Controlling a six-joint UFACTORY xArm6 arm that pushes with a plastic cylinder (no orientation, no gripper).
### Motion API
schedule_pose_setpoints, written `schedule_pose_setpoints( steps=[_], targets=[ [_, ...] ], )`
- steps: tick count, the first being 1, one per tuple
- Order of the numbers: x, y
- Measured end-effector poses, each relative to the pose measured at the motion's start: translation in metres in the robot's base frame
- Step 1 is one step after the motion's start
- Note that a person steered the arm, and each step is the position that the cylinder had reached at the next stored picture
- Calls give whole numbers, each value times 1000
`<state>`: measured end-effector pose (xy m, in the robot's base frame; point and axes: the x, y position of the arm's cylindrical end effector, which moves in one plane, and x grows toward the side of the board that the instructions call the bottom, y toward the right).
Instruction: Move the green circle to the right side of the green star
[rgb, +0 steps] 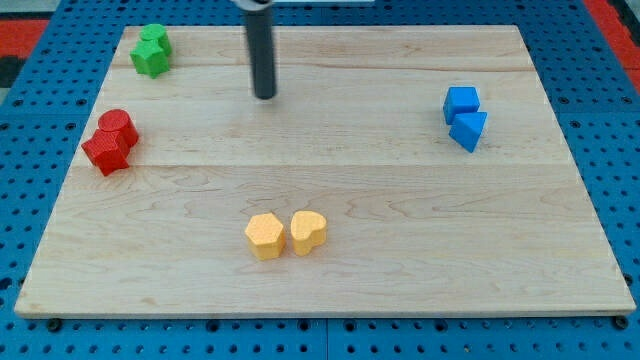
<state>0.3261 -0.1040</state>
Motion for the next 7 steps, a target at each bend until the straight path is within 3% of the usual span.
schedule_pose_setpoints(
  steps=[2,4,5,7],
  targets=[
    [4,-198],
    [-98,-179],
    [-134,-114],
    [-96,-93]
  ],
)
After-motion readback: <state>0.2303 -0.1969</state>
